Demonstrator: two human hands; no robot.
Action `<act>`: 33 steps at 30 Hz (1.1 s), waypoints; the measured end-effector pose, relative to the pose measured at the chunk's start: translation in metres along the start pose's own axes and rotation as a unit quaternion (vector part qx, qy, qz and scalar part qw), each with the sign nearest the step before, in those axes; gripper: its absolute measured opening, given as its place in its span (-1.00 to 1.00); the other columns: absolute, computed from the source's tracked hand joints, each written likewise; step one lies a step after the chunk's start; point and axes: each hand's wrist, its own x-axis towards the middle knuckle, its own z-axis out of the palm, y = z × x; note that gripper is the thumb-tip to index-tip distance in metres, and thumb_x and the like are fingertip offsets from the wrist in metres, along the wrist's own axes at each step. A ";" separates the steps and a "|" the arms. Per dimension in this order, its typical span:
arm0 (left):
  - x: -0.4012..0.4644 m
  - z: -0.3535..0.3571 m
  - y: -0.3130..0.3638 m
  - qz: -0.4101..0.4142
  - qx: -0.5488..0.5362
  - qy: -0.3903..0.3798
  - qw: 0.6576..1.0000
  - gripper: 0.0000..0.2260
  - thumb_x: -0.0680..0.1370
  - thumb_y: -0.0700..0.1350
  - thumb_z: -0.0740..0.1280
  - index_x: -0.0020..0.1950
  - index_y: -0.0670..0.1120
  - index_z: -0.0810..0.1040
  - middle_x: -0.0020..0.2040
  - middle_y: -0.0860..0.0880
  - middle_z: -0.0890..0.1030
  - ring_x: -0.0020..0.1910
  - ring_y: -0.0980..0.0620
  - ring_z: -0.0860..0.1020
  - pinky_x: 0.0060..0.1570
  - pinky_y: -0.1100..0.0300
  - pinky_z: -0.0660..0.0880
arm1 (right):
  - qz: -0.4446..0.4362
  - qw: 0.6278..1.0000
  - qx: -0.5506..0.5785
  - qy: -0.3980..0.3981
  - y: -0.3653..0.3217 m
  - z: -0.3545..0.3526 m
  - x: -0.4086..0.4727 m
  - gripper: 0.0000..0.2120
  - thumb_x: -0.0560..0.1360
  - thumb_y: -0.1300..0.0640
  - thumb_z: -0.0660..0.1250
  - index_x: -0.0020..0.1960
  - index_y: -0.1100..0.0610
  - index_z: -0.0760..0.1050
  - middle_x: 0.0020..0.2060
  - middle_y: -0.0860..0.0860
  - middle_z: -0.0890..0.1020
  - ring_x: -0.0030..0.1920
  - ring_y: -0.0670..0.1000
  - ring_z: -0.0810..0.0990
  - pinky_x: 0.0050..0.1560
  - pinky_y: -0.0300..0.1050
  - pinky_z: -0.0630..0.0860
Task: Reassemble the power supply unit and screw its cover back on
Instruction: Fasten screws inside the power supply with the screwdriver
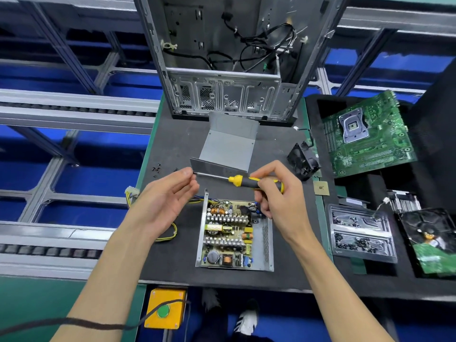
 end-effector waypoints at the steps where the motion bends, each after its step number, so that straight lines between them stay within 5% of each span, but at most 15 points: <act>1: -0.002 0.001 -0.002 0.004 0.011 -0.002 1.000 -0.94 0.38 -0.19 0.51 -0.19 -0.15 0.76 -0.20 -0.05 0.69 -0.22 0.08 0.68 -0.17 0.29 0.62 | 0.000 1.000 0.000 0.002 0.000 -0.003 -0.003 -0.84 0.50 0.21 0.23 -0.11 0.02 0.55 -0.47 0.02 0.50 -0.53 -0.08 0.34 -0.51 -0.28 0.27; 9: -0.021 0.017 -0.015 0.018 0.058 -0.024 0.998 -0.92 0.38 -0.17 0.49 -0.20 -0.15 0.77 -0.23 -0.06 0.69 -0.24 0.06 0.69 -0.18 0.26 0.63 | 0.008 0.999 0.047 0.002 0.003 -0.021 -0.025 -0.89 0.46 0.07 0.28 -0.09 0.01 0.57 -0.44 0.04 0.52 -0.50 0.02 0.33 -0.53 -0.23 0.26; 15: -0.030 0.022 -0.028 0.026 0.095 -0.060 0.993 -0.72 0.46 -0.01 0.49 0.06 -0.15 0.76 -0.09 -0.09 0.71 -0.13 0.03 0.69 -0.10 0.23 0.63 | 0.027 0.995 0.089 0.020 0.005 -0.030 -0.040 -0.82 0.50 0.18 0.24 -0.14 0.00 0.60 -0.45 0.04 0.52 -0.51 -0.02 0.36 -0.57 -0.22 0.29; 21: -0.041 0.009 -0.048 0.088 0.178 0.028 0.980 -0.70 0.52 0.07 0.45 0.05 -0.14 0.74 -0.13 -0.11 0.69 -0.20 0.04 0.65 -0.20 0.26 0.61 | 0.027 0.995 0.092 0.023 0.007 -0.045 -0.049 -0.88 0.45 0.09 0.29 -0.16 -0.03 0.60 -0.44 0.05 0.51 -0.51 0.00 0.34 -0.57 -0.22 0.28; 25: -0.051 -0.010 -0.064 0.160 0.312 0.137 0.926 -0.88 0.60 -0.03 0.41 0.00 -0.02 0.73 -0.20 0.05 0.69 -0.24 0.14 0.59 -0.28 0.31 0.53 | 0.012 0.999 0.052 0.007 0.009 -0.052 -0.057 -0.91 0.45 0.06 0.30 -0.13 -0.02 0.59 -0.44 0.04 0.50 -0.50 0.02 0.31 -0.56 -0.19 0.26; 31: -0.069 -0.036 -0.087 0.148 0.343 0.211 0.903 -0.89 0.63 -0.10 0.36 0.01 -0.02 0.69 -0.11 -0.02 0.71 -0.12 0.06 0.64 -0.18 0.20 0.55 | -0.074 0.993 -0.078 -0.058 -0.003 -0.051 -0.068 -0.94 0.46 0.12 0.31 -0.13 -0.03 0.50 -0.43 -0.06 0.61 -0.48 0.16 0.41 -0.42 -0.19 0.29; 33: -0.075 -0.038 -0.095 0.133 0.330 0.209 0.911 -0.85 0.64 -0.12 0.33 0.02 -0.04 0.70 -0.09 -0.04 0.73 -0.08 0.02 0.68 -0.14 0.17 0.60 | -0.097 0.988 -0.077 -0.095 -0.006 -0.046 -0.071 -0.87 0.48 0.27 0.32 -0.13 0.06 0.49 -0.37 -0.12 0.69 -0.49 -0.10 0.49 -0.41 -0.34 0.31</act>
